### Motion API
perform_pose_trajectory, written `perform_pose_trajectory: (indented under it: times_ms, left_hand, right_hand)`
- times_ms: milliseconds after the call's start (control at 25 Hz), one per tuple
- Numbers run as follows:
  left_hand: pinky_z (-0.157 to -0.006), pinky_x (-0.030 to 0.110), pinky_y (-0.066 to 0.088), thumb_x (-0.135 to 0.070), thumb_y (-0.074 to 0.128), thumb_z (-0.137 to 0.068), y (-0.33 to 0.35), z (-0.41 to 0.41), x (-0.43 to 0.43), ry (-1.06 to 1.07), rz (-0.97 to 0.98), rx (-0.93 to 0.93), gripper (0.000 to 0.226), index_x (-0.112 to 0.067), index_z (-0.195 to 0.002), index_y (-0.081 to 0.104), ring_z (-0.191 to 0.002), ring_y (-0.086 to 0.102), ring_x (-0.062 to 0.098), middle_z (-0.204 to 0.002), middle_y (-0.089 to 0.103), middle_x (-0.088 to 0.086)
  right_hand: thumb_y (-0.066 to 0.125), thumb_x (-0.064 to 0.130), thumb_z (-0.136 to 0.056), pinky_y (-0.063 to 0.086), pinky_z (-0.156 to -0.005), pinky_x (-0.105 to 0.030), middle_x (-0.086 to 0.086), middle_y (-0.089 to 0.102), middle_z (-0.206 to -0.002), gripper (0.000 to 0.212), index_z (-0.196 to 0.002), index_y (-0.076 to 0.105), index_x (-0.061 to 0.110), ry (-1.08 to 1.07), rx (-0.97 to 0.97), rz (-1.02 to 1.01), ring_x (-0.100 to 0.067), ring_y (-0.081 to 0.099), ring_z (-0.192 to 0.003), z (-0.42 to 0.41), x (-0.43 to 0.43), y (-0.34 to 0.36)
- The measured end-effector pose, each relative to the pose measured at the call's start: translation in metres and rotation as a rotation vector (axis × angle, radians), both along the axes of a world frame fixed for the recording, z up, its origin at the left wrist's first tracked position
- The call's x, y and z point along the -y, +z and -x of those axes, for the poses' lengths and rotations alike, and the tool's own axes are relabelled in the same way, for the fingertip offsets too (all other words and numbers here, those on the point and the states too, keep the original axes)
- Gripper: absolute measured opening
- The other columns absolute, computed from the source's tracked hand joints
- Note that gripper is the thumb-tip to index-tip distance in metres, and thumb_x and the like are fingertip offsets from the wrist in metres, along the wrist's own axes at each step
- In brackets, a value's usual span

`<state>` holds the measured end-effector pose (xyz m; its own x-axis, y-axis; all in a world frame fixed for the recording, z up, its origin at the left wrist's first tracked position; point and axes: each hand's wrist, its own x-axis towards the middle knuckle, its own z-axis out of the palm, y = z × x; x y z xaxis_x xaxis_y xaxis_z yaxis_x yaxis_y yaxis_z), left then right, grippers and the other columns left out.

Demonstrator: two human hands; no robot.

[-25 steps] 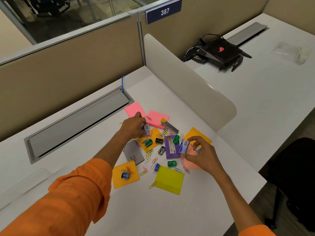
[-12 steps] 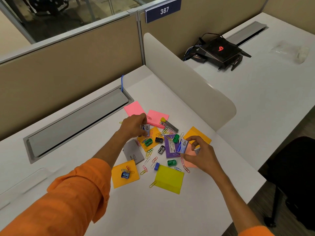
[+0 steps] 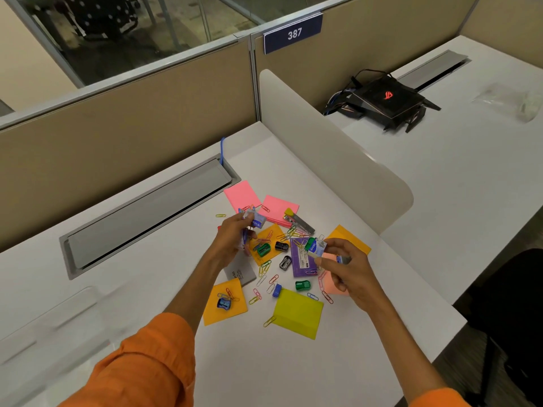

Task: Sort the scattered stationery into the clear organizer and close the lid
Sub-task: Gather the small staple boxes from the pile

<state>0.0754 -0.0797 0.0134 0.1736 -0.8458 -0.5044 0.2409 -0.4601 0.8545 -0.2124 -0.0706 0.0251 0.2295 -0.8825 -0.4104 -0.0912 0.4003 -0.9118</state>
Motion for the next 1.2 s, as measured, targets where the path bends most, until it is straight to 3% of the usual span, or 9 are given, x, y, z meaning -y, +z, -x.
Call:
perform_pose_trajectory:
  times_ms: [80, 160, 320, 520, 640, 720, 920, 1040, 1200]
  left_hand:
    - [-0.037, 0.021, 0.044, -0.028, 0.047, -0.1, 0.002, 0.008, -0.009, 0.107, -0.015, -0.248, 0.028, -0.006, -0.102, 0.064, -0.051, 0.062, 0.021, -0.073, 0.071, 0.011]
    - [-0.045, 0.024, 0.054, -0.023, 0.044, -0.099, 0.006, 0.016, -0.015, 0.221, 0.009, -0.447, 0.028, -0.002, -0.104, 0.062, -0.063, 0.072, 0.025, -0.079, 0.074, 0.013]
    - [-0.068, 0.039, 0.062, -0.011, 0.043, -0.095, 0.014, 0.029, -0.025, 0.411, 0.097, -0.76, 0.025, 0.009, -0.107, 0.054, -0.084, 0.072, 0.041, -0.089, 0.069, 0.027]
    - [-0.066, 0.036, 0.062, 0.002, 0.039, -0.089, 0.017, 0.035, -0.031, 0.506, 0.128, -0.853, 0.019, 0.007, -0.101, 0.054, -0.087, 0.072, 0.041, -0.101, 0.066, 0.028]
    - [-0.083, 0.042, 0.06, 0.006, 0.039, -0.088, 0.016, 0.037, -0.037, 0.496, 0.196, -0.906, 0.017, 0.001, -0.095, 0.053, -0.106, 0.066, 0.043, -0.115, 0.066, 0.031]
    - [-0.096, 0.045, 0.053, 0.002, 0.046, -0.088, 0.015, 0.037, -0.042, 0.484, 0.24, -0.921, 0.021, 0.001, -0.107, 0.056, -0.119, 0.058, 0.045, -0.128, 0.059, 0.03]
    - [-0.099, 0.047, 0.049, -0.047, 0.048, -0.094, 0.011, 0.037, -0.061, 0.497, 0.236, -0.968, 0.062, 0.009, -0.113, 0.066, -0.116, 0.061, 0.04, -0.127, 0.061, 0.028]
    - [-0.101, 0.046, 0.047, -0.059, 0.041, -0.093, 0.011, 0.036, -0.079, 0.541, 0.251, -0.956, 0.075, 0.009, -0.111, 0.068, -0.118, 0.061, 0.038, -0.128, 0.061, 0.028]
    - [-0.101, 0.048, 0.046, -0.067, 0.032, -0.092, 0.021, 0.026, -0.107, 0.602, 0.287, -0.916, 0.083, 0.004, -0.127, 0.057, -0.123, 0.058, 0.035, -0.13, 0.061, 0.022]
  right_hand:
    - [0.083, 0.031, -0.065, 0.047, -0.042, -0.021, -0.005, 0.071, -0.111, 0.05, -0.111, 0.064, 0.024, -0.033, 0.109, -0.065, -0.019, 0.073, -0.073, -0.003, -0.002, 0.001]
    - [0.083, 0.03, -0.067, 0.054, -0.053, -0.026, -0.004, 0.071, -0.114, 0.049, -0.113, 0.064, 0.025, -0.055, 0.181, -0.122, -0.023, 0.073, -0.096, -0.006, -0.004, 0.001]
    - [0.083, 0.023, -0.066, 0.06, -0.067, -0.03, -0.009, 0.067, -0.123, 0.057, -0.12, 0.062, 0.018, -0.107, 0.415, -0.241, -0.029, 0.066, -0.112, -0.014, -0.008, -0.001]
    - [0.075, 0.003, -0.073, 0.062, -0.075, -0.035, -0.018, 0.066, -0.123, 0.047, -0.118, 0.062, 0.009, -0.134, 0.674, -0.328, -0.035, 0.064, -0.113, -0.028, -0.013, 0.003]
    - [0.067, -0.009, -0.075, 0.062, -0.077, -0.038, -0.021, 0.066, -0.121, 0.046, -0.119, 0.063, 0.007, -0.133, 0.772, -0.378, -0.041, 0.063, -0.113, -0.036, -0.016, 0.006]
    - [0.059, -0.012, -0.078, 0.058, -0.088, -0.045, -0.025, 0.063, -0.125, 0.048, -0.124, 0.06, 0.003, -0.149, 0.833, -0.406, -0.045, 0.06, -0.116, -0.043, -0.018, 0.009]
    - [0.065, 0.03, -0.085, 0.046, -0.102, -0.055, -0.027, 0.058, -0.131, 0.055, -0.129, 0.055, -0.001, -0.256, 0.928, -0.481, -0.045, 0.054, -0.124, -0.07, -0.026, 0.017]
    - [0.055, 0.049, -0.09, 0.048, -0.102, -0.051, -0.024, 0.06, -0.13, 0.061, -0.126, 0.06, 0.0, -0.264, 0.906, -0.535, -0.041, 0.056, -0.123, -0.086, -0.035, 0.017]
    - [0.048, 0.057, -0.091, 0.048, -0.098, -0.045, -0.023, 0.061, -0.13, 0.067, -0.123, 0.063, 0.001, -0.212, 0.875, -0.537, -0.037, 0.06, -0.118, -0.115, -0.057, 0.02]
